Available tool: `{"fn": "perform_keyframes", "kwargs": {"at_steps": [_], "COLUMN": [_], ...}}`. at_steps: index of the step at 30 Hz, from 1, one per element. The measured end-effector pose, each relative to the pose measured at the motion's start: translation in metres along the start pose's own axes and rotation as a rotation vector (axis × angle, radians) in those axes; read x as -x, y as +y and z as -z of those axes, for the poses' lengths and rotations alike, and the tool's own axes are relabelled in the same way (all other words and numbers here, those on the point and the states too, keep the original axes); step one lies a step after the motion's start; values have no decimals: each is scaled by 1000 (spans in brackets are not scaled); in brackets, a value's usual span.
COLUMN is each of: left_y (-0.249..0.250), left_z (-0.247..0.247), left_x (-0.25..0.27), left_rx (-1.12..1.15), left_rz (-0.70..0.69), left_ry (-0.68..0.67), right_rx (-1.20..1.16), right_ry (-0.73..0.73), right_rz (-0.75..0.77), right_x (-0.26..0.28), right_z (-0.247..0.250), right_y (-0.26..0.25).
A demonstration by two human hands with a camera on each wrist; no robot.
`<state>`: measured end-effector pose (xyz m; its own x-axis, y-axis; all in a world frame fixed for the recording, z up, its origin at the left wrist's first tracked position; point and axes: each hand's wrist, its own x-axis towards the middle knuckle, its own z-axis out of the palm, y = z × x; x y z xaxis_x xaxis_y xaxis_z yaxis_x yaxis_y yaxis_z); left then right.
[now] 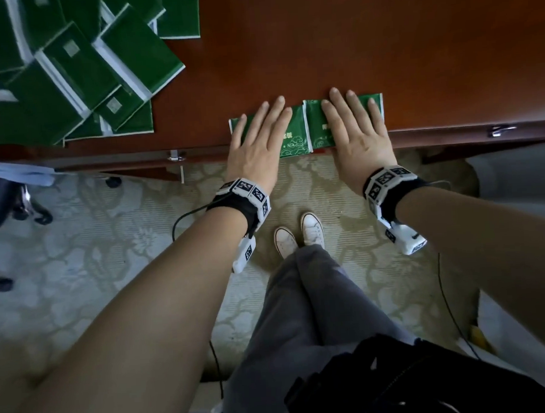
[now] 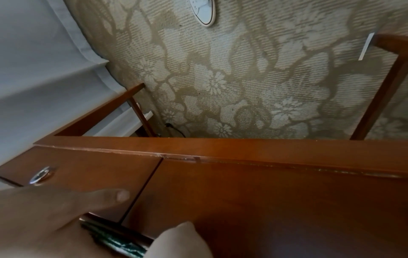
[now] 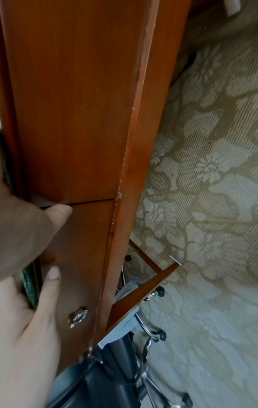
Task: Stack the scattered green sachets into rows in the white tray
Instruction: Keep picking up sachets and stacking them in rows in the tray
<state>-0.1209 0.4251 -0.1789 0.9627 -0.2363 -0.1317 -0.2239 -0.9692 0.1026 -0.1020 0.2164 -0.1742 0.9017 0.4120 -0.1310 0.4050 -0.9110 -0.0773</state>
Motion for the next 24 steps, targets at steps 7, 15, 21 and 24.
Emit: {"fn": "perform_keyframes", "kwargs": {"at_steps": [7,15,21,24], "left_y": [6,-52,-125,-169], "left_z": [31,182,284,319], "left_x": [0,-15,-17,-21], "left_rx": [130,17,-88,-114], "left_rz": [47,245,356,375], "left_ry": [-120,-256,-97,-31], "right_rx": [-82,9,-15,3], "right_ry": [-147,-480,-194,-105], "right_rz": [15,-1,129,202], "right_x": [-4,-66,-159,-196], "right_z": [39,158,256,297], "right_y": [3,-11,-73,-116]}}
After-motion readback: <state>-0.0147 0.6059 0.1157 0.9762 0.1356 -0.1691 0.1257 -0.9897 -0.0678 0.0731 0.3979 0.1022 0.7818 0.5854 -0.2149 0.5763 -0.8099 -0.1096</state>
